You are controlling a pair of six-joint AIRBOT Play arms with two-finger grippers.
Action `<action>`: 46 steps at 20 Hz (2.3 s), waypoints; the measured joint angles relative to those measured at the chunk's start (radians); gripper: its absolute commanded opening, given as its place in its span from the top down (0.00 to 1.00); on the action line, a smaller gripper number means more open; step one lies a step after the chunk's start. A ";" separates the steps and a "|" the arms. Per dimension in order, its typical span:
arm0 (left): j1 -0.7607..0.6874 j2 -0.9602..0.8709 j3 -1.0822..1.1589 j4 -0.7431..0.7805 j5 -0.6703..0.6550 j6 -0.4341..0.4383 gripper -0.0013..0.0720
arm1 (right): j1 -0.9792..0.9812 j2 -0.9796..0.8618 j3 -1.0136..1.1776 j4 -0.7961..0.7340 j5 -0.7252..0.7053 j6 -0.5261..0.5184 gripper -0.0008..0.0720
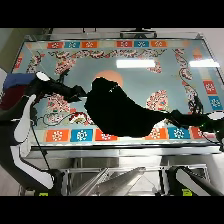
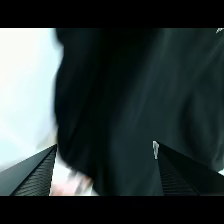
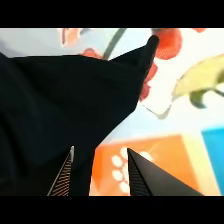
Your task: Fold the shirts.
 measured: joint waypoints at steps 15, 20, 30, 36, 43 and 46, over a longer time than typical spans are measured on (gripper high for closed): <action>-0.054 -0.162 0.187 -0.277 -0.035 0.096 0.97 | 0.144 -0.208 0.062 0.336 -0.156 -0.222 0.96; -0.014 0.097 0.189 -0.365 -0.081 0.122 0.97 | 0.126 -0.043 0.323 0.371 -0.023 -0.248 0.96; 0.038 0.891 0.189 -0.167 -0.025 0.101 0.95 | 0.110 0.398 0.806 0.362 0.046 -0.255 0.96; 0.040 0.879 0.072 0.053 0.042 0.085 0.95 | 0.111 0.299 0.826 0.335 0.037 -0.238 0.96; 0.051 0.497 -0.097 0.089 0.058 0.132 0.65 | 0.148 -0.184 0.719 0.325 0.082 -0.186 0.47; 0.073 0.346 -0.117 0.102 0.036 0.137 0.54 | 0.151 -0.401 0.697 0.344 0.095 -0.175 0.47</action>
